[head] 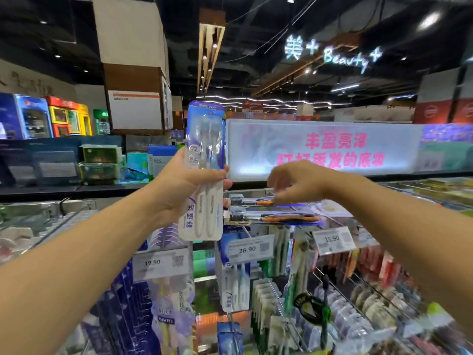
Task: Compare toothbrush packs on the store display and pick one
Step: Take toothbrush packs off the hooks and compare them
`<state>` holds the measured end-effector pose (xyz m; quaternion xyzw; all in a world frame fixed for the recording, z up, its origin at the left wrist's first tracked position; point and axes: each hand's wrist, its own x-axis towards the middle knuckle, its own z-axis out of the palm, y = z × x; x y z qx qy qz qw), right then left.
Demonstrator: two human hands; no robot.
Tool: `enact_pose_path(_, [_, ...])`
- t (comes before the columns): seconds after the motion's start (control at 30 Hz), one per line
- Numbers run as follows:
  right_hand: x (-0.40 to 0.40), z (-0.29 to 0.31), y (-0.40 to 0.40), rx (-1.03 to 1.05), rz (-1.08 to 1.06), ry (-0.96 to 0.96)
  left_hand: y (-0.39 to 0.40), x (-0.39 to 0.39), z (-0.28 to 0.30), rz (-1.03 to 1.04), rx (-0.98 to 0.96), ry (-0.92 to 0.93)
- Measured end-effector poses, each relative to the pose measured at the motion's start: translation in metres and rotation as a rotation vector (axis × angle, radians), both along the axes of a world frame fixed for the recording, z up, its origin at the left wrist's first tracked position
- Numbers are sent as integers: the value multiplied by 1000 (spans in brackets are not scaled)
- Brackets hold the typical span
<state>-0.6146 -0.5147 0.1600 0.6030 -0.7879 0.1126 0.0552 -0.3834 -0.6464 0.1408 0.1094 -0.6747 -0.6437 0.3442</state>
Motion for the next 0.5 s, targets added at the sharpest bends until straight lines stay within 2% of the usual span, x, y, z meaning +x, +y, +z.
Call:
enact_pose_path(0.07, [-5,-8,-1,219,-35,15,-1,-3,-1,4,-5,3])
enact_pose_path(0.13, [-6,-16,-7,290,-40,6,-2,-5,-2,6,0,9])
enact_pose_path(0.3, [-7,-34,-23,350,-28,-23,-5,-10,-7,21,9,1])
enact_pose_path(0.5, [-12,-43,-31,286,-3,9,-9,-9,-7,46,13,-12])
